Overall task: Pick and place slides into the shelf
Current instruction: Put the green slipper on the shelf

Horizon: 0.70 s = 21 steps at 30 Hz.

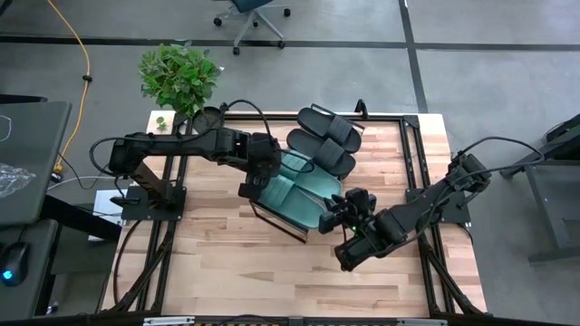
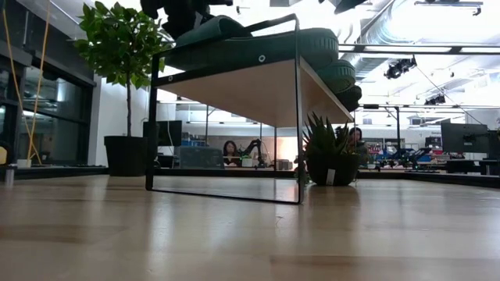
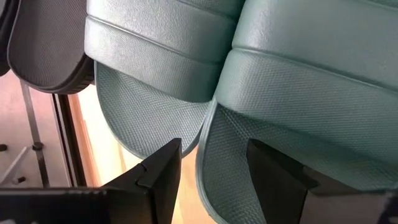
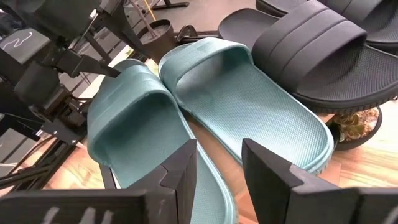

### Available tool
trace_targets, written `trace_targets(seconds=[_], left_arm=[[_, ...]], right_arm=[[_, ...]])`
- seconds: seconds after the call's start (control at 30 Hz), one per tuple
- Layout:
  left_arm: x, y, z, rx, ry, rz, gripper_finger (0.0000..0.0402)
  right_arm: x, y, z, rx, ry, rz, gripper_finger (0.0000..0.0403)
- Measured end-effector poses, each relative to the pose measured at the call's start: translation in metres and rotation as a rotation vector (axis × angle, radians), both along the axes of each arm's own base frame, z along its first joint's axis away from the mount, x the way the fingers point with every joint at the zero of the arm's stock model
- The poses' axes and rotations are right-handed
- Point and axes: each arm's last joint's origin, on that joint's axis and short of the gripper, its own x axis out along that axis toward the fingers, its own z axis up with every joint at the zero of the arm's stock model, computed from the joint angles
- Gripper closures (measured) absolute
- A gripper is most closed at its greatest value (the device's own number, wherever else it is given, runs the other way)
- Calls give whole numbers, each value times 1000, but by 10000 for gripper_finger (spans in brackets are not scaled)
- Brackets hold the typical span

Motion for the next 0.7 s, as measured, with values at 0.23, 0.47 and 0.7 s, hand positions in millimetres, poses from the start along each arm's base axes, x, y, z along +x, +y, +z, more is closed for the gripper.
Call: trace_targets(seconds=[0.23, 0.47, 0.7], left_arm=[[-1, 0, -2, -6, 23, -1, 228], [3, 0, -9, -30, 50, -8, 228], [3, 0, -8, -24, 49, -6, 228]], right_arm=[[0, -1, 0, -4, -2, -3, 286], [0, -1, 0, -5, -3, -3, 286], [0, -1, 0, -7, -4, -4, 286]])
